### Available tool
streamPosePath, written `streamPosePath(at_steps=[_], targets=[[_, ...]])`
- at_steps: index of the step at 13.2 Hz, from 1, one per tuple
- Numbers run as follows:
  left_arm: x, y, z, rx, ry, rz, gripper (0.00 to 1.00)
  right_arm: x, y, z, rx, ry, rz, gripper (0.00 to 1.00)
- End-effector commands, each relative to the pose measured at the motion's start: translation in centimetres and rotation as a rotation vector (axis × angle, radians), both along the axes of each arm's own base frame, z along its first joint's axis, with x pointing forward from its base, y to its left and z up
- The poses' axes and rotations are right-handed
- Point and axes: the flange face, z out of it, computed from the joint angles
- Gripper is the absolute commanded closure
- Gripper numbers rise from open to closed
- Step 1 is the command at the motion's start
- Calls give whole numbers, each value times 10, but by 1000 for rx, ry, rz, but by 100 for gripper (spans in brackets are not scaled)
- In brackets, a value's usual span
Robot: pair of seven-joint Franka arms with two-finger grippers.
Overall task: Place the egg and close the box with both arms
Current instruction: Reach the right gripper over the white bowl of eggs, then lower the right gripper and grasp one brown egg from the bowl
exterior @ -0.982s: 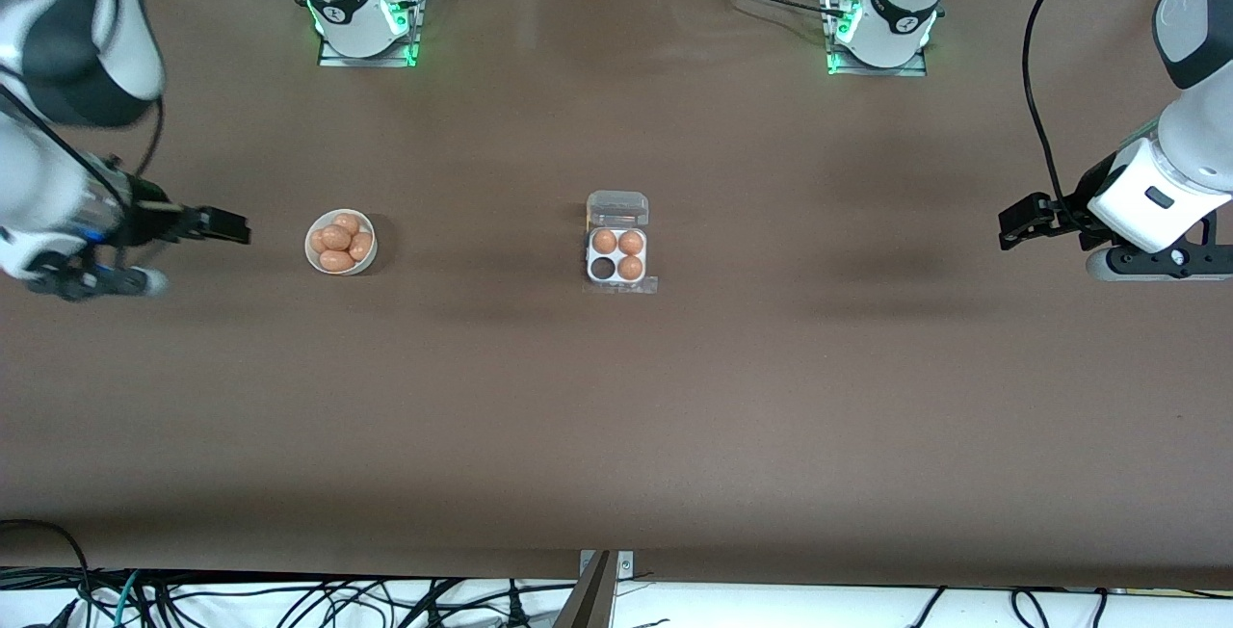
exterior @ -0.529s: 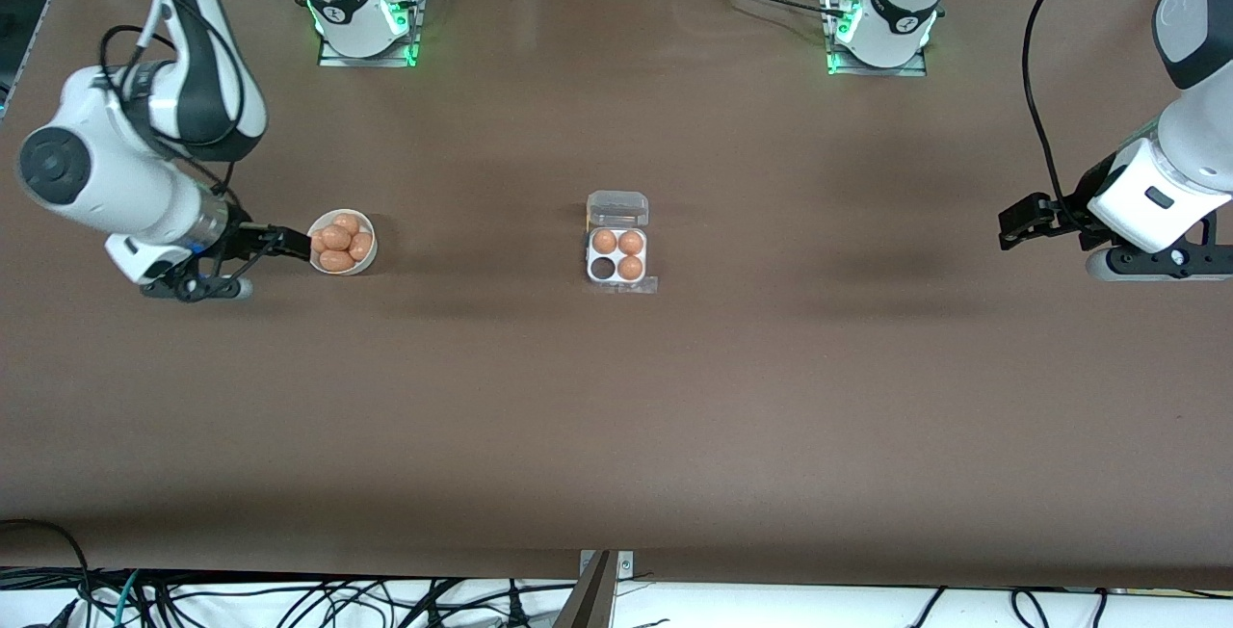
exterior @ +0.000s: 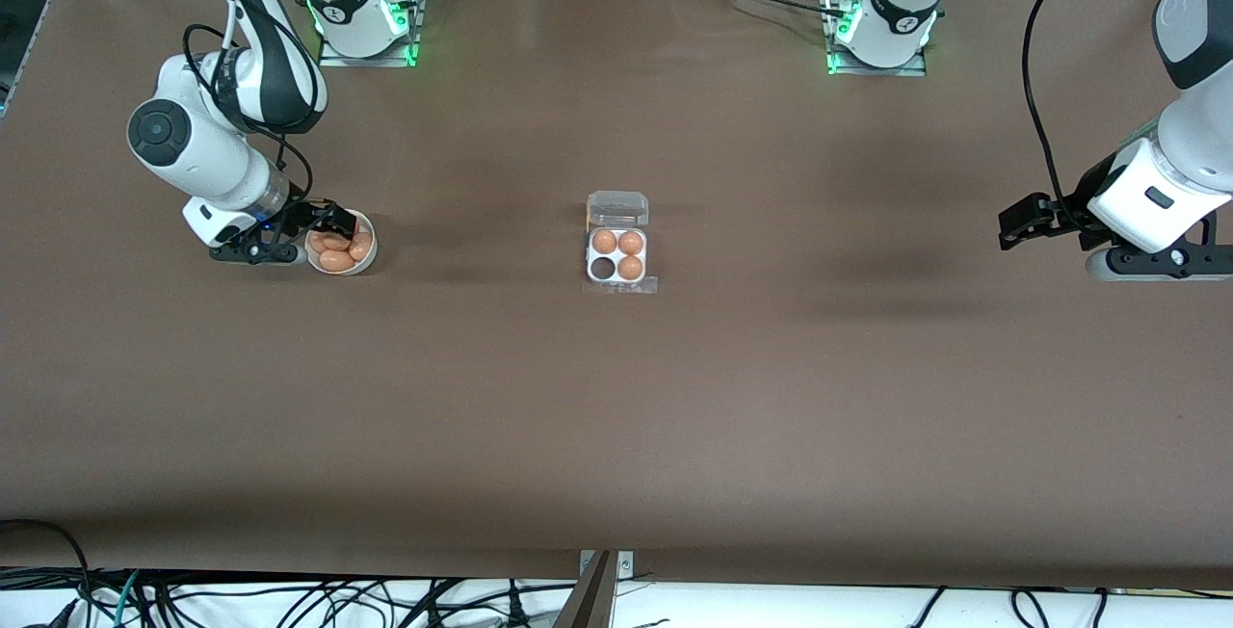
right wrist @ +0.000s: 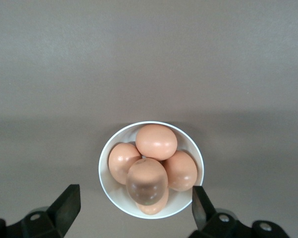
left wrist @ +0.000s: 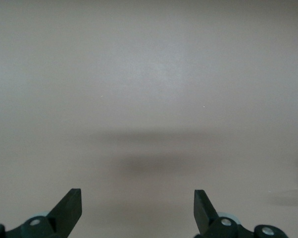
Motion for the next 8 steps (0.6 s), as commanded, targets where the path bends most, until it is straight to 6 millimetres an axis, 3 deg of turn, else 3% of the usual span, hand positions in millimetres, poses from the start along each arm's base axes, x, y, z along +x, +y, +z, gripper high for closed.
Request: streamPosePath(at_steps=[1,8], targets=[[2,1,5,27,2,-23,0,-2,2,-19,-2,7,-6,0],[2,-2,6,27,0,-22,0,-7,8,-42,-3,48,18,0]])
